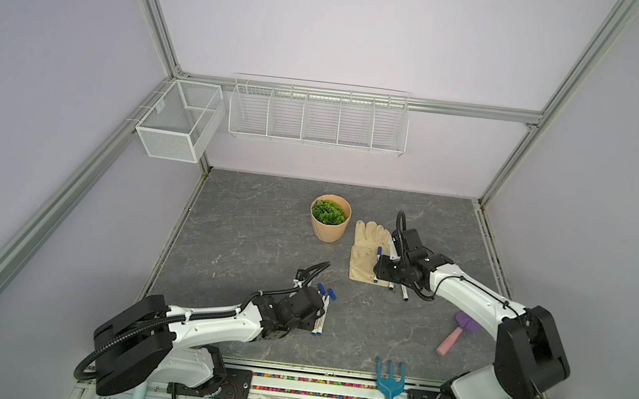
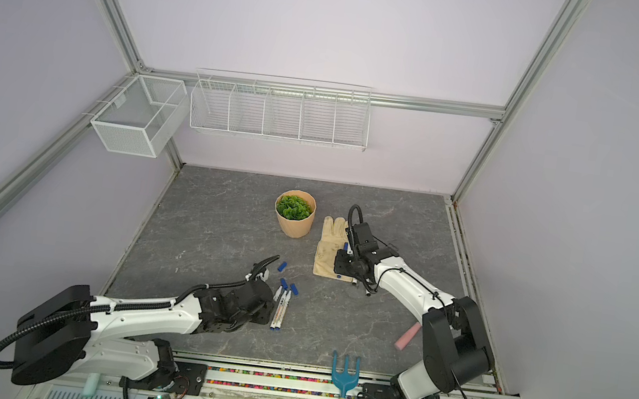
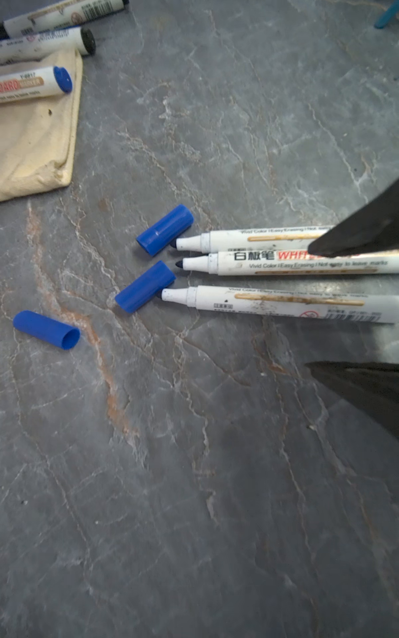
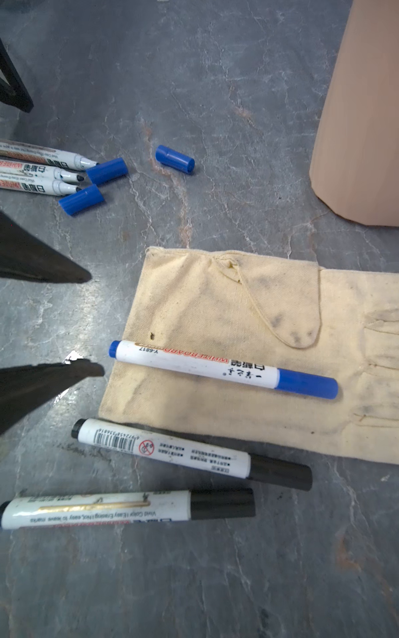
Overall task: Insert the pens into the pen caps
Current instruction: 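Grasp a white marker with the left gripper and lift it upright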
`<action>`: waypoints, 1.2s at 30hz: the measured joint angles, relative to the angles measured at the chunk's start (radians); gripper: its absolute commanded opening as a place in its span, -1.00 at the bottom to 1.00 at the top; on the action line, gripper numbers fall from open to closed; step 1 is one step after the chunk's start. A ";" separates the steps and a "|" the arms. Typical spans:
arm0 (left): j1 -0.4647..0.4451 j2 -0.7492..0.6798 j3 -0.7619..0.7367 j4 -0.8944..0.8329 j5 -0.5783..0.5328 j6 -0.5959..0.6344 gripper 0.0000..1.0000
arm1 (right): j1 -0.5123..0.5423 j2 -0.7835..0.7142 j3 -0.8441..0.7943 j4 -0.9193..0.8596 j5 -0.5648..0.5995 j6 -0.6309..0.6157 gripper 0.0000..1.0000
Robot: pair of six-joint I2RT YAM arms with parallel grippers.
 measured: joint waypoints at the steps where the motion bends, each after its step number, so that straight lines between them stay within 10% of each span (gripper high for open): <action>1: 0.000 0.004 0.003 -0.001 0.000 0.000 -0.05 | 0.000 0.000 0.000 0.002 0.000 0.000 -0.20; 20: 0.000 0.166 0.084 -0.066 0.019 -0.001 -0.35 | 0.000 0.000 0.000 0.006 -0.004 -0.008 -0.23; 36: 0.000 0.200 0.126 -0.098 0.010 -0.051 -1.00 | 0.001 -0.059 0.002 0.006 -0.021 -0.024 -0.22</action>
